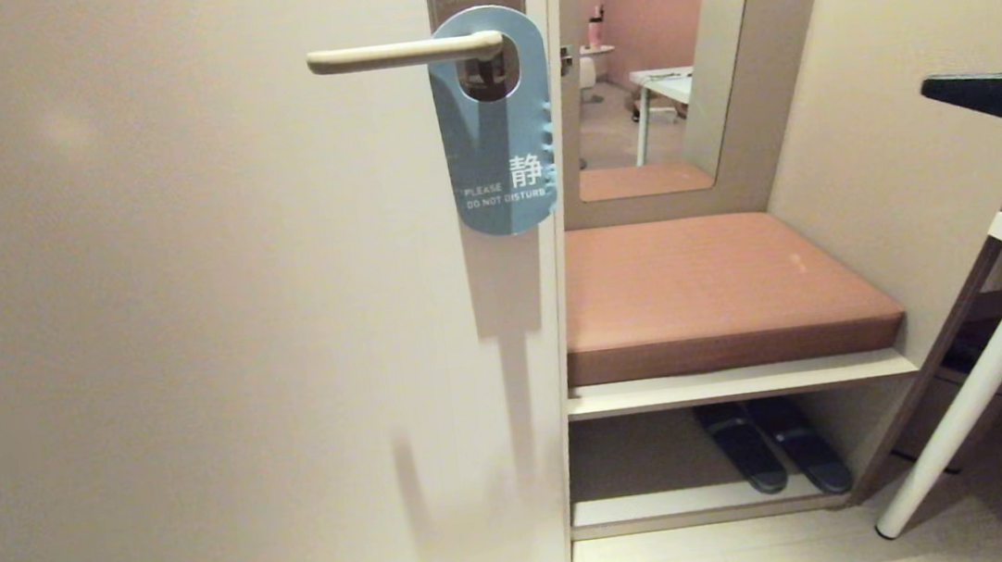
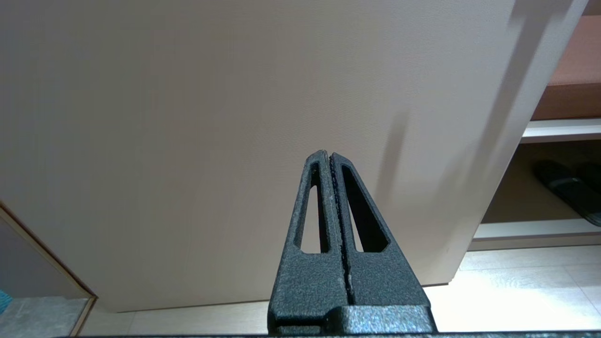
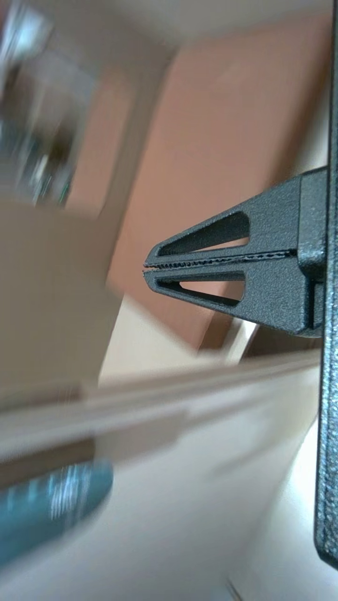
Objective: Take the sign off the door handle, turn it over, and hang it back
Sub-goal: Take down the sign
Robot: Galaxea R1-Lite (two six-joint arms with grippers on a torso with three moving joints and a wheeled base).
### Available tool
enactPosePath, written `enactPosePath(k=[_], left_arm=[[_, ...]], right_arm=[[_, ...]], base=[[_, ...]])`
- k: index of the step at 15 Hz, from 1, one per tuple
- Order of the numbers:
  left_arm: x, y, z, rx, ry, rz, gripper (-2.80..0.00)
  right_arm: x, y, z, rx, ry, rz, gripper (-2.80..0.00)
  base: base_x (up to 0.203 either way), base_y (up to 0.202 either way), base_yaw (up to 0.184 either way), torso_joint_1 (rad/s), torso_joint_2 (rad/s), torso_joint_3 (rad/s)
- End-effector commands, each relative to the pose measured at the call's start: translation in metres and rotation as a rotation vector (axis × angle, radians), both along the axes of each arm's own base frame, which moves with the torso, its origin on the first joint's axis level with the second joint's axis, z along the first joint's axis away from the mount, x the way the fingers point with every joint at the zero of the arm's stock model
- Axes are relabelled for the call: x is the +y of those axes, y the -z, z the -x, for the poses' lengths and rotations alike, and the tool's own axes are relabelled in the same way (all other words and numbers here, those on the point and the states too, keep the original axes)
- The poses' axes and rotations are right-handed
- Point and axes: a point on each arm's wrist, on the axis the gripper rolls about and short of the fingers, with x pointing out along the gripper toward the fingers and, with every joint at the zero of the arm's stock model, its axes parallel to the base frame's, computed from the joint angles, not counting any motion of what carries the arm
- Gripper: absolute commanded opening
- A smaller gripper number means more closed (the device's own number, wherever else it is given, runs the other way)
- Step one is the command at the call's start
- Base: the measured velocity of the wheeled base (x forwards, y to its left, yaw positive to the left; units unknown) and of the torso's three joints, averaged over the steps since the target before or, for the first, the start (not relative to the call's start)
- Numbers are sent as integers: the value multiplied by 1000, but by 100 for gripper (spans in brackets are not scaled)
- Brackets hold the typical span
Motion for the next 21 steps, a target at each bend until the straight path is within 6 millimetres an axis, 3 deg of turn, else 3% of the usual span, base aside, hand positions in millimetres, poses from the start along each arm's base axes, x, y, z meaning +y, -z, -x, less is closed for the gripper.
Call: enactPosePath(k=[1, 4, 7, 15, 16, 17, 21], left_arm=[[0, 0, 0, 1, 0, 0, -280], [0, 0, 0, 2, -2, 0, -280], [0, 0, 0, 1, 0, 0, -280], [0, 0, 0, 2, 0, 0, -280], [0, 0, 0, 2, 0, 0, -280], [0, 0, 0, 2, -1, 0, -280], [0, 0, 0, 1, 0, 0, -280]], right_arm=[[4, 15, -32, 57, -76, 1, -280], [23, 23, -49, 90, -184, 1, -280], [36, 29, -52, 111, -267, 0, -280], [42, 39, -58, 148, -355, -6, -280], [44, 39, -58, 149, -360, -5, -81], [44, 40, -58, 152, -360, -6, 0], [49, 43, -64, 147, -379, 18, 0]], base=[[0, 0, 0, 0, 0, 0], [0, 0, 0, 0, 0, 0], [0, 0, 0, 0, 0, 0], [0, 0, 0, 0, 0, 0], [0, 0, 0, 0, 0, 0], [0, 0, 0, 0, 0, 0], [0, 0, 0, 0, 0, 0]])
